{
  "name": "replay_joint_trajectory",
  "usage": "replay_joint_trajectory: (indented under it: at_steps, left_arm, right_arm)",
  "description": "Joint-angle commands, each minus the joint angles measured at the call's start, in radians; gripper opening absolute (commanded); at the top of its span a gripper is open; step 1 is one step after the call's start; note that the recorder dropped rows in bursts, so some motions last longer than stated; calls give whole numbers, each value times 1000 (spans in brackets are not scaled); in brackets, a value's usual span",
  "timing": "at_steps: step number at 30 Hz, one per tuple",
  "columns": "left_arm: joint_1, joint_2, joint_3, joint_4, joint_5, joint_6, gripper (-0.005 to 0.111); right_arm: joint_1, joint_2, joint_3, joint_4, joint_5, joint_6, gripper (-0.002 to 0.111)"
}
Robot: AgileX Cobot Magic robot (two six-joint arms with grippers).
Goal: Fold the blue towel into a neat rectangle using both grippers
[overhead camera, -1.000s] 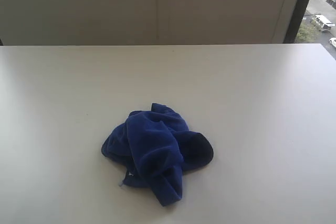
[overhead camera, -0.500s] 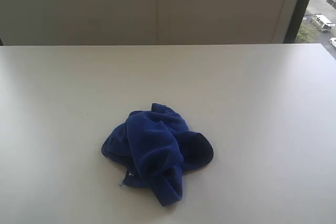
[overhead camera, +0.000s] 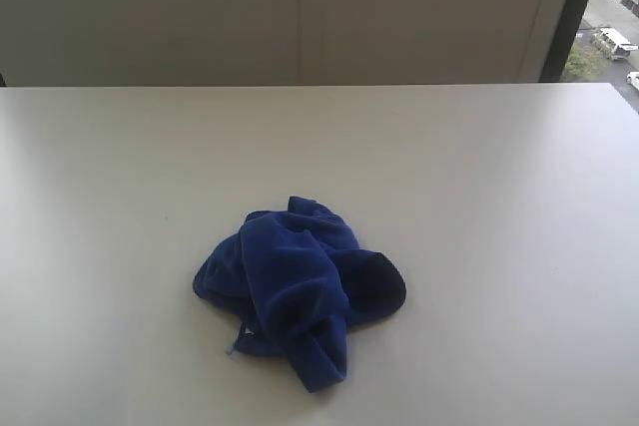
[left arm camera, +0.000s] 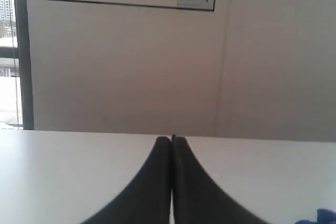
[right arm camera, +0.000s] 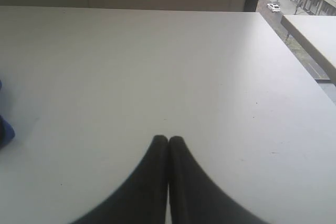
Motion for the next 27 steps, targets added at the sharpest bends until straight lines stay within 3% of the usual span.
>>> replay_joint_trajectory:
  at_steps: [1, 4, 8, 11, 13, 15, 18, 22, 25, 27]
  left_arm:
    - [0, -4, 4, -5, -94, -262, 0]
    - [0, -4, 4, -40, -232, -488, 0]
    - [0, 19, -46, -151, -295, -512, 0]
    - [0, 99, -199, 23, -51, -506, 0]
    - [0, 191, -315, 295, 131, -559, 0]
    - [0, 296, -399, 506, 200, -692, 0]
    - [0, 445, -498, 750, 224, -725, 0]
    - [0, 637, -574, 885, 399, -677, 0]
    - [0, 788, -605, 886, 623, -391, 0]
    - [-12, 889, -643, 834, 734, -334, 0]
  right_arm:
    - [1, -3, 5, 5, -11, -7, 0]
    - [1, -3, 5, 5, -11, -7, 0]
    - [1, -3, 5, 5, -11, -7, 0]
    - [1, -3, 5, 5, -11, -7, 0]
    - [1, -3, 5, 5, -11, -7, 0]
    - [1, -3, 5, 5, -11, -7, 0]
    - [1, -3, 5, 5, -11, -7, 0]
    - [1, -3, 5, 5, -11, -7, 0]
    - [1, -3, 5, 5, -11, -7, 0]
    - [1, -3, 5, 7, -11, -7, 0]
